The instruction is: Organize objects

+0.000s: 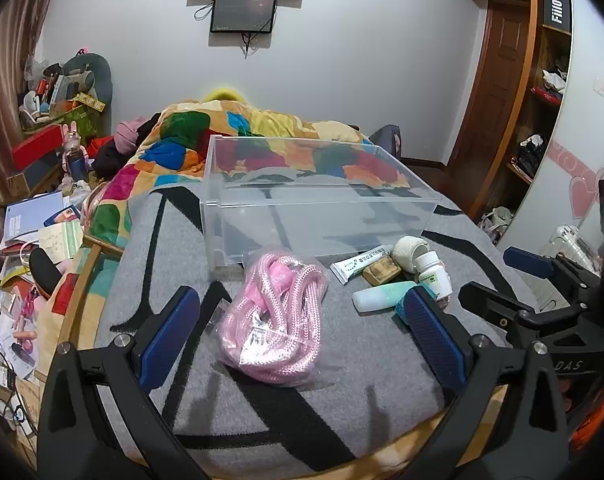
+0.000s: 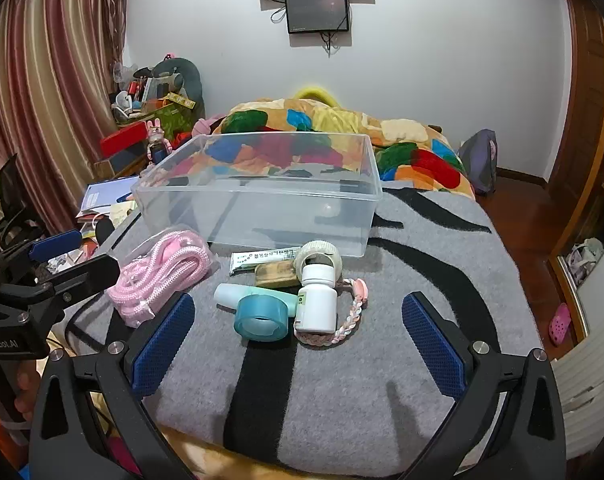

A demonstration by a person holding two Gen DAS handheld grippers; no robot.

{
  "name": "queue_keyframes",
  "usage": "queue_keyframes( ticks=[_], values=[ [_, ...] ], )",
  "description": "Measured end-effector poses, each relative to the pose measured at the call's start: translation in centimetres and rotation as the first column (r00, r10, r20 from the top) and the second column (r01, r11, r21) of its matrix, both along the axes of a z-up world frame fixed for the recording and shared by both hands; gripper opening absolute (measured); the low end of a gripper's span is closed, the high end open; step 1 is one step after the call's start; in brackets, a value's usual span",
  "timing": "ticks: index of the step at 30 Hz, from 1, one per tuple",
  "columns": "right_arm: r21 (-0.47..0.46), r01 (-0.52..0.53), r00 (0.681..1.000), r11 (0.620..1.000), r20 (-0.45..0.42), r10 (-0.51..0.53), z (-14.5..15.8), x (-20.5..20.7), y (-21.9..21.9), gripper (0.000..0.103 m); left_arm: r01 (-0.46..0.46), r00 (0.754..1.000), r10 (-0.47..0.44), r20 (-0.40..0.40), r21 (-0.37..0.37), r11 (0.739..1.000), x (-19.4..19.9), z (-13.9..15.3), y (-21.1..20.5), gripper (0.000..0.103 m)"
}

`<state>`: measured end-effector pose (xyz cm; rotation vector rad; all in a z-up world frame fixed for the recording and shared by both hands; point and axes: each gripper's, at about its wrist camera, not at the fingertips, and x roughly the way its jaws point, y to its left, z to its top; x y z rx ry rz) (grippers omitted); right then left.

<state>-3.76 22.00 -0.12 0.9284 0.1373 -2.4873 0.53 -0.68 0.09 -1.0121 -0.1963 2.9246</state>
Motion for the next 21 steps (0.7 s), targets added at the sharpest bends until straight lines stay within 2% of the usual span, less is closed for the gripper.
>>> queue_keyframes(
  ticks=[21],
  values=[
    [-0.002, -0.01, 1.0, 1.0, 0.014, 0.01, -0.62, -0.11, -0.16, 0.103, -0.001, 1.0, 0.001, 0.013, 0.001, 1.0, 0.01, -0.21, 0.02, 0.103]
  ],
)
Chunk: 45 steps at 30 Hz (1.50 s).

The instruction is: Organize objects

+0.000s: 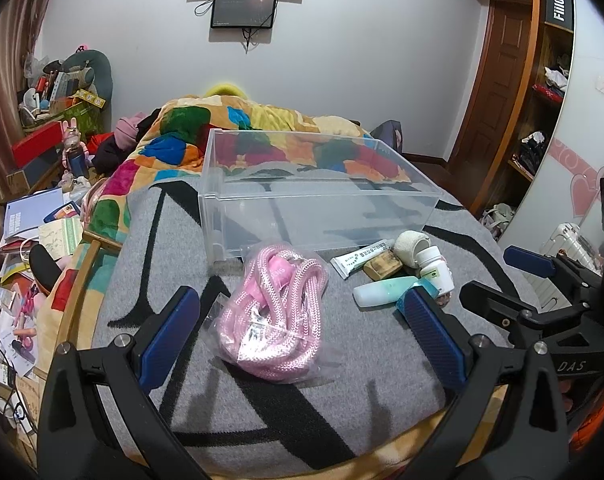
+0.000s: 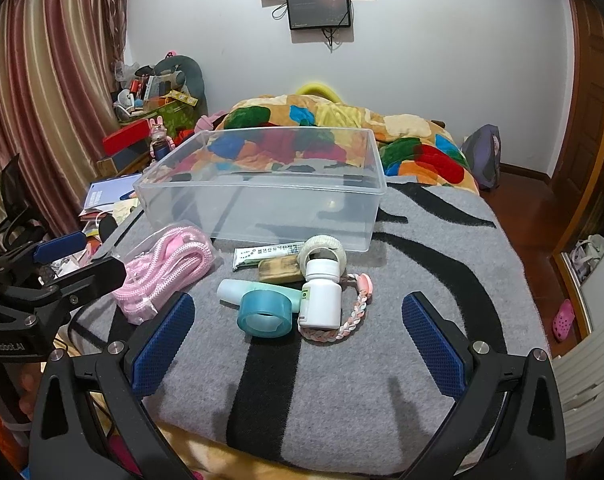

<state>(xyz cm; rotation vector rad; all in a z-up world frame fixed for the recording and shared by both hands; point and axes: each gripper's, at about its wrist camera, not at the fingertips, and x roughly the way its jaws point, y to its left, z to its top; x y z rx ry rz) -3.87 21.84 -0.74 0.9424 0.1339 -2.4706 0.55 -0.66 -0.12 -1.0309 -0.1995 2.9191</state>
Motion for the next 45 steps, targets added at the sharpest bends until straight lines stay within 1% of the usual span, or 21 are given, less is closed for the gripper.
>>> queue_keyframes(
  ticks=[38, 45],
  values=[
    [-0.001, -0.002, 1.0, 1.0, -0.002, 0.002, 0.12, 0.1, -0.12, 0.103, 0.003, 1.0, -0.003, 0.008, -0.001, 1.0, 0.1, -0.05, 0.08, 0.103],
    [-0.001, -0.01, 1.0, 1.0, -0.004, 0.01, 0.5, 0.35, -0.29, 0.103, 0.005, 1.0, -0.005, 0.015, 0.005, 1.0, 0.05, 0.05, 0.22, 0.103]
  ],
)
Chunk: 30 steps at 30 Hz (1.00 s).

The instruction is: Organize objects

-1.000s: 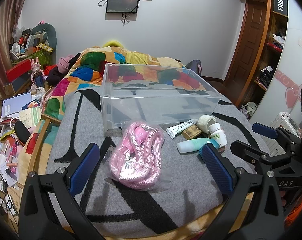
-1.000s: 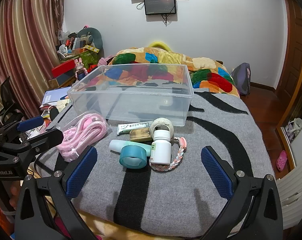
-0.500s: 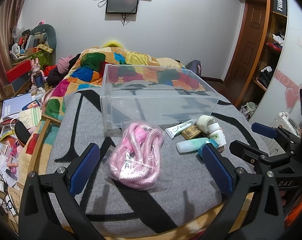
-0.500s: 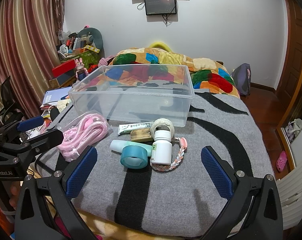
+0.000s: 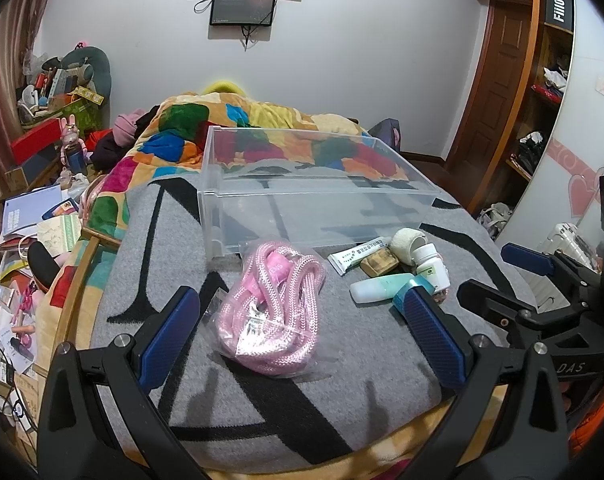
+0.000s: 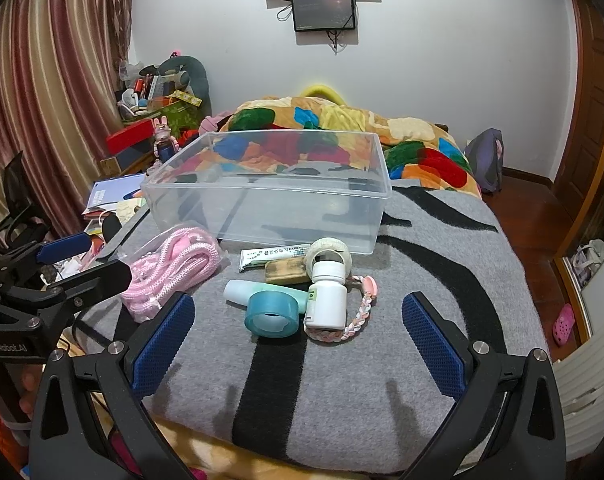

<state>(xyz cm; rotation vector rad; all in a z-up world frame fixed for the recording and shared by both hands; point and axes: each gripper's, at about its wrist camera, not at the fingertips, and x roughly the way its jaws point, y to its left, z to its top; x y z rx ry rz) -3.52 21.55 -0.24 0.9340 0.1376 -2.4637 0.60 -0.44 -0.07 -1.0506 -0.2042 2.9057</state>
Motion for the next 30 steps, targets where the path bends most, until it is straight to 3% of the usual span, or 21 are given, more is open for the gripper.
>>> queue_keyframes(
  ticks=[30],
  values=[
    [-0.01, -0.003, 1.0, 1.0, -0.003, 0.003, -0.15, -0.11, 0.13, 0.102, 0.032, 0.999, -0.032, -0.023, 0.01, 0.999, 0.28, 0.04, -0.02, 0.103]
  ],
)
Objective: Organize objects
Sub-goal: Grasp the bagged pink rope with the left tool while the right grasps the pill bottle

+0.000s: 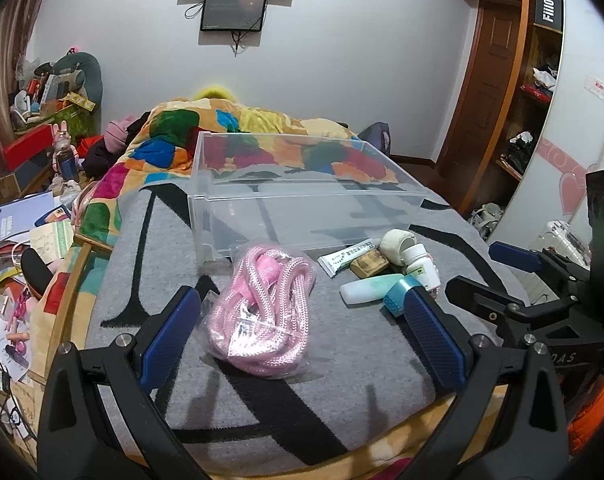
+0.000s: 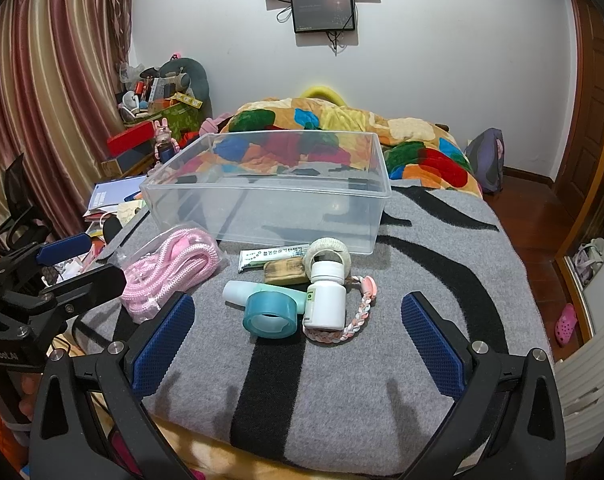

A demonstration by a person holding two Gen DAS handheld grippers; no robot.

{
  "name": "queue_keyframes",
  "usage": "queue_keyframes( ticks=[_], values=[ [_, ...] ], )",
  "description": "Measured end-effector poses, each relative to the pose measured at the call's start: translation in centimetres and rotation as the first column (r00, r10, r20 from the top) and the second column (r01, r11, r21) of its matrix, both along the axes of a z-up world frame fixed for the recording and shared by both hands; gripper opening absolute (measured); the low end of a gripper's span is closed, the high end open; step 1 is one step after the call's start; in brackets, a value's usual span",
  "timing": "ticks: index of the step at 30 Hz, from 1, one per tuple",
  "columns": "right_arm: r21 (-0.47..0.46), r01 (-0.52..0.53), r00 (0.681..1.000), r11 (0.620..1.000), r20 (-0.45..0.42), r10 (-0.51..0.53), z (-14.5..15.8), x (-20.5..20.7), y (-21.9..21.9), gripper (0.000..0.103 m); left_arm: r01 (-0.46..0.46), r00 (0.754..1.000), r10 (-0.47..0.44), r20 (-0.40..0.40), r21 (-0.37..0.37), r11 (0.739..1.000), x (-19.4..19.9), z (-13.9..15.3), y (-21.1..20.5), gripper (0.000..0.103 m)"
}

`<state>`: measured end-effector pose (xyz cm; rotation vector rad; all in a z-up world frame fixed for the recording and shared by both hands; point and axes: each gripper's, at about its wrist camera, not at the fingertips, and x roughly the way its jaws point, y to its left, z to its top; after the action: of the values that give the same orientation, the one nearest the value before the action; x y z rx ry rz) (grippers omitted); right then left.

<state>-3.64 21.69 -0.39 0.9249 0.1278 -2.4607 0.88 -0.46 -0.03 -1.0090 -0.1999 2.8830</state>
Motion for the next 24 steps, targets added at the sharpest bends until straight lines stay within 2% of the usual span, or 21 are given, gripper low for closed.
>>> queue_keyframes(
  ticks=[3, 4, 10, 13, 18, 21, 24],
  values=[
    [-0.001, 0.0, 1.0, 1.0, 0.004, 0.0, -0.2, -0.3, 0.1, 0.095, -0.002, 1.0, 0.002, 0.017, 0.0, 1.0, -0.3, -0.2, -0.4, 0.088],
    [-0.001, 0.004, 1.0, 1.0, 0.009, -0.004, -0.3, -0.5, 0.2, 0.092, -0.002, 1.0, 0.002, 0.028, 0.002, 1.0, -0.6, -0.4, -0.6, 0.087],
    [-0.002, 0.045, 0.997, 0.999, 0.065, -0.044, -1.4, -2.5, 1.2, 0.073, -0.049, 0.997, 0.049, 0.065, -0.006, 0.999, -1.5, -1.1, -2.8, 0.087],
    [0.002, 0.057, 0.994, 0.998, 0.088, -0.057, -1.9, -3.6, 1.5, 0.061, -0.023, 0.993, 0.022, 0.117, 0.009, 1.0, -2.7, -2.0, -3.4, 0.087],
    [0.018, 0.048, 0.99, 0.999, 0.13, -0.05, -3.0, -5.1, 1.0, 0.039, 0.026, 0.978, -0.018, 0.206, -0.036, 0.999, -5.4, -4.5, -2.3, 0.088],
    [0.019, 0.021, 0.987, 1.0, 0.158, -0.024, -3.7, -5.6, 0.6, 0.033, 0.034, 0.968, -0.024, 0.251, -0.037, 0.999, -6.7, -5.9, -1.8, 0.088],
    [0.03, -0.003, 0.983, 1.0, 0.185, -0.002, -4.5, -5.8, 0.3, 0.033, 0.031, 0.974, -0.016, 0.227, -0.064, 0.997, -6.9, -6.3, -1.3, 0.088]
  ],
)
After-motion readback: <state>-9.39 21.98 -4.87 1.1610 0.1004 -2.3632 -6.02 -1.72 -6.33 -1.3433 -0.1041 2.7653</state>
